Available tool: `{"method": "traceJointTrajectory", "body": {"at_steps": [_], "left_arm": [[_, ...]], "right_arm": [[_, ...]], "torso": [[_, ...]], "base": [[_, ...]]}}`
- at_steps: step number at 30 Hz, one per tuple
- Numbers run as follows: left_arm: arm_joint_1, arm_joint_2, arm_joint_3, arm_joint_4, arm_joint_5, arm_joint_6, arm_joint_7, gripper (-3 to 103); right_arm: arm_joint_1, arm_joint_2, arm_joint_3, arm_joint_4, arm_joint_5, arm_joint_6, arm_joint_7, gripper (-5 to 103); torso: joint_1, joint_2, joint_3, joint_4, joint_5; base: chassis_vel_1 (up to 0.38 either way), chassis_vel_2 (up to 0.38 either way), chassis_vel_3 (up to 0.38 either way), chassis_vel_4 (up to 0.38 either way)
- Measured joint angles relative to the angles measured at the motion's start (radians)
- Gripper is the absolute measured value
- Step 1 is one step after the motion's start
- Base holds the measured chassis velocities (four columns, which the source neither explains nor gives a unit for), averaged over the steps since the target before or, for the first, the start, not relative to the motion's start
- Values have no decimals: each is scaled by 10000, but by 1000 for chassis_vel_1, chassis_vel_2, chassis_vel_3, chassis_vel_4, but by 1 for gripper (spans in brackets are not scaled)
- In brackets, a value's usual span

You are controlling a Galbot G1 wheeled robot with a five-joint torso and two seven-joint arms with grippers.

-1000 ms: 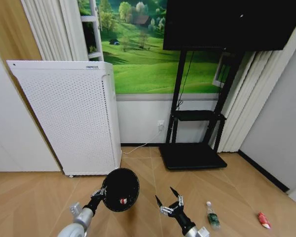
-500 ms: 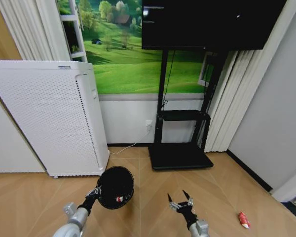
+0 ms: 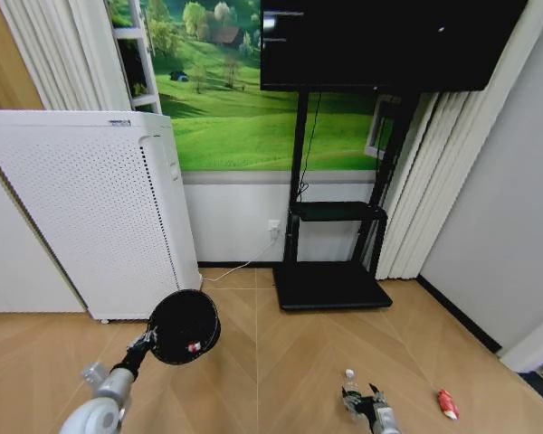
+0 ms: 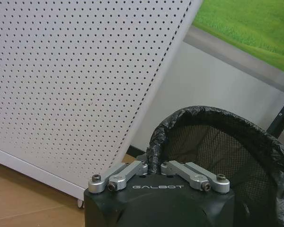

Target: Pick up the trash bin and place the garbage on the floor into it.

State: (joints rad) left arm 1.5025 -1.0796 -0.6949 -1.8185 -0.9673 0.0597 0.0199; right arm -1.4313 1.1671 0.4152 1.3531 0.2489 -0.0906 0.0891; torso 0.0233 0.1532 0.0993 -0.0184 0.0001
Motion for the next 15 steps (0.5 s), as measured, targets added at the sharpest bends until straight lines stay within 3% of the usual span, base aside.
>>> {"method": "traceJointTrajectory", "body": {"at_steps": [11, 15], "left_arm": [[132, -186, 175, -116, 147, -6, -5, 6], [138, -209, 143, -136, 145, -13, -27, 6]], "right_arm": [[982, 366, -315, -2212, -423, -92, -96, 98], [1138, 426, -326, -2517, -552, -29, -93, 90]], "torso": [[0, 0, -1, 0, 0], [0, 0, 0, 1, 1]], "base": [[0, 0, 0, 0], [0, 0, 0, 0]]}}
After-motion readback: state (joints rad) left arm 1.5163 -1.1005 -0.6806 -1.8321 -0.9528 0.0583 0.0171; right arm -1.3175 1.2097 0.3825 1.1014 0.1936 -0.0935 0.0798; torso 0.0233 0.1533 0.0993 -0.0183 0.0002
